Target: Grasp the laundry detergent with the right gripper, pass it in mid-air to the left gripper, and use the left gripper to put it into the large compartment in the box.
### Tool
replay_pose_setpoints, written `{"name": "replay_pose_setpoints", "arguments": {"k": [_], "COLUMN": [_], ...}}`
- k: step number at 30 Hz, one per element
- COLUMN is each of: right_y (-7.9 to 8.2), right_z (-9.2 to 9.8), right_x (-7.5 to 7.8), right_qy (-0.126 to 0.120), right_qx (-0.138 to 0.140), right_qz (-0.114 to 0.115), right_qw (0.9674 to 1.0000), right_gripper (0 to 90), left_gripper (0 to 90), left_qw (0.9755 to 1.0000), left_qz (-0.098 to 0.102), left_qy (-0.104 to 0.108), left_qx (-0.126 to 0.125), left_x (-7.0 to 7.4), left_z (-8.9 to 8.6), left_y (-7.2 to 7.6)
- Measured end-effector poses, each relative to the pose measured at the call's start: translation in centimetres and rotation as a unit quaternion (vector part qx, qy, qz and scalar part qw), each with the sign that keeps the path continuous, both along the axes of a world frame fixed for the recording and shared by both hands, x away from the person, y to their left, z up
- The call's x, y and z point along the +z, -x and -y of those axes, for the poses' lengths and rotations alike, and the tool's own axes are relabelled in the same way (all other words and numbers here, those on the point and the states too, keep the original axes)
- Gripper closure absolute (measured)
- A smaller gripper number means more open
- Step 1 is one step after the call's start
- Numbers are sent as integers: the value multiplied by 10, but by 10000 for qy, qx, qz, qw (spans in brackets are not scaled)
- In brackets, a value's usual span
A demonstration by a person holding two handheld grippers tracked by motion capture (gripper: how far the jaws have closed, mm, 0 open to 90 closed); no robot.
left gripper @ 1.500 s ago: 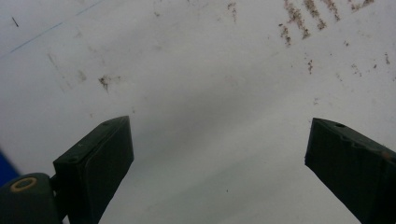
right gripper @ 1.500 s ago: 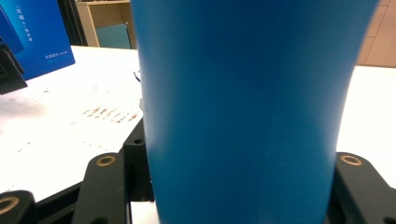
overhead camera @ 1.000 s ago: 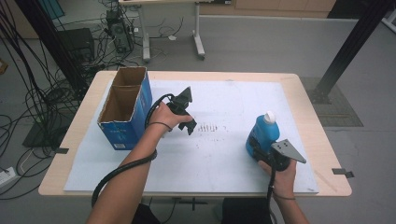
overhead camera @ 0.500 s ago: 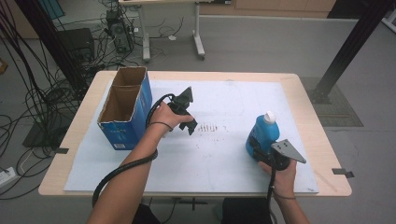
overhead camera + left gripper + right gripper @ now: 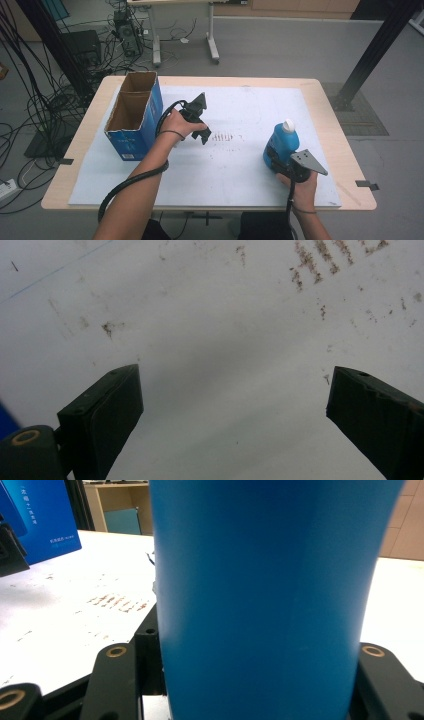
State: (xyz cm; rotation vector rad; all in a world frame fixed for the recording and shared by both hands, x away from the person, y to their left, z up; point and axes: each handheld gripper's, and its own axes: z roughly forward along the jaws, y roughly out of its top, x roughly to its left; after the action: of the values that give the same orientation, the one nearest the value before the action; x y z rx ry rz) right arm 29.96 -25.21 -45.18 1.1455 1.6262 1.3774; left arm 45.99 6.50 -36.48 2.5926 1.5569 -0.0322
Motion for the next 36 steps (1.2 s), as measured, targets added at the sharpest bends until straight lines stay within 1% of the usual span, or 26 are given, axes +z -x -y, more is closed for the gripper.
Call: {"name": "replay_pose_setpoints", "arguments": {"k": [7, 15, 23, 26, 27, 30, 36], "right_y": [0, 0, 0, 0, 0, 0, 0], "right_z": [0, 0, 0, 0, 0, 0, 0], "right_x": [1, 0, 0, 1, 1, 1, 1], "right_qy": [6, -6, -17, -3, -1, -1, 4], "right_qx": [12, 2, 4, 17, 17, 18, 13], "right_qz": [-24, -11, -19, -27, -29, -32, -30], "right_qw": [10000, 10000, 10000, 10000, 10000, 10000, 10000], "right_gripper": [424, 425, 425, 425, 425, 425, 425], "left_gripper": [83, 83, 83, 83, 82, 83, 82], "left_qw": [10000, 9999, 9999, 9998, 9999, 9998, 9998], "left_qz": [7, 64, 81, 105, 93, 116, 135], "left_qy": [35, 141, 85, 104, 89, 82, 115], "left_qx": [-9, 29, 61, 99, 72, 108, 101], "left_x": [1, 5, 6, 8, 8, 10, 11], "left_z": [0, 0, -4, -5, -6, -6, -6], "left_y": [-1, -3, -3, -2, -2, -2, -1]}}
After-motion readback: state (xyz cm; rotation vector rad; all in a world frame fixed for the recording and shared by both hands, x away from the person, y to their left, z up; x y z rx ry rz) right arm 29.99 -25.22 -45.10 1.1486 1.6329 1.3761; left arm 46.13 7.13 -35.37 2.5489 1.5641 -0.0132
